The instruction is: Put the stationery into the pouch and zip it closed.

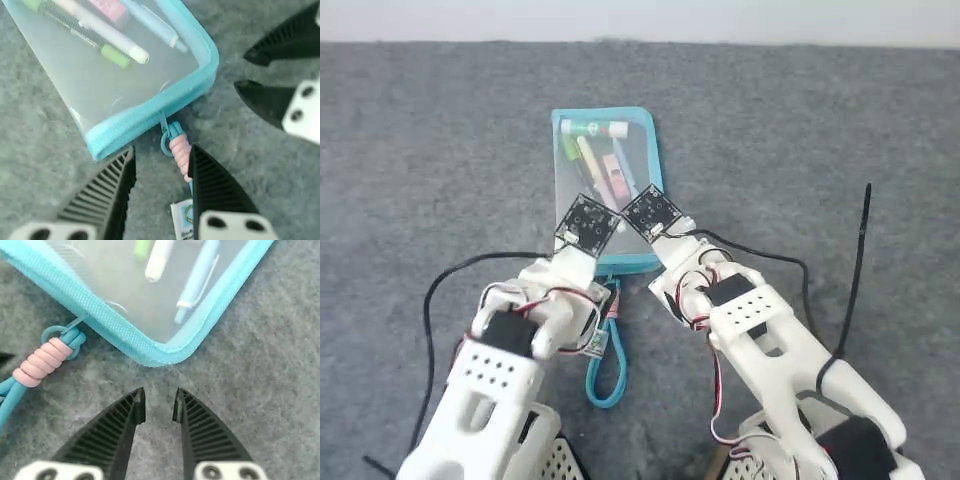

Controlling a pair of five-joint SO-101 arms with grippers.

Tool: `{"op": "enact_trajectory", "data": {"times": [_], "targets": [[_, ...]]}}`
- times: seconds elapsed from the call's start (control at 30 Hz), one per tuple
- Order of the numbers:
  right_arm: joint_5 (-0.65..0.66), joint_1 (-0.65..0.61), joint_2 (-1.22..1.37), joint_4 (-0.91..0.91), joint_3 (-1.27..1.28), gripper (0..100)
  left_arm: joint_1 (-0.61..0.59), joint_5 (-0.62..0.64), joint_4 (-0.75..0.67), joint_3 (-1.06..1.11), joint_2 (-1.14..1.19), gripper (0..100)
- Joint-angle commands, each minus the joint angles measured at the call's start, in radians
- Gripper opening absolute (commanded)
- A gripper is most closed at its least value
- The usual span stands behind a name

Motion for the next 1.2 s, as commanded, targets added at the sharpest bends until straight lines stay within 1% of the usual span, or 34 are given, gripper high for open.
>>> {"op": "enact_trajectory", "data": {"times": [0.0,0.17,0.3,0.5,0.77,0.87,0.93,1.07,1.17], "targets": [[-0.008,0.007,-0.048,-0.022,-0.005,9.5,0.005,0.087,-0.074,-0.062,0.110,17],[-0.006,0.007,-0.048,-0.022,-0.005,9.5,0.003,0.129,-0.074,-0.137,0.287,17],[-0.005,0.007,-0.048,-0.013,-0.005,9.5,0.006,0.146,-0.072,-0.179,0.404,23],[-0.011,0.008,-0.048,-0.013,-0.005,9.6,0.006,0.146,-0.083,-0.205,0.505,23],[-0.009,0.012,-0.048,-0.013,-0.005,9.6,0.008,0.140,-0.180,-0.211,0.638,23],[-0.008,0.012,-0.048,-0.013,-0.005,9.6,0.021,0.140,-0.178,-0.229,0.683,23],[-0.008,0.013,-0.048,-0.013,-0.005,9.6,0.034,0.140,-0.160,-0.249,0.710,20],[-0.008,0.013,-0.048,-0.013,-0.005,9.6,0.032,0.132,-0.160,-0.257,0.720,11],[-0.006,0.013,-0.048,-0.013,-0.005,9.6,0.034,0.054,-0.161,-0.254,0.687,3]]}}
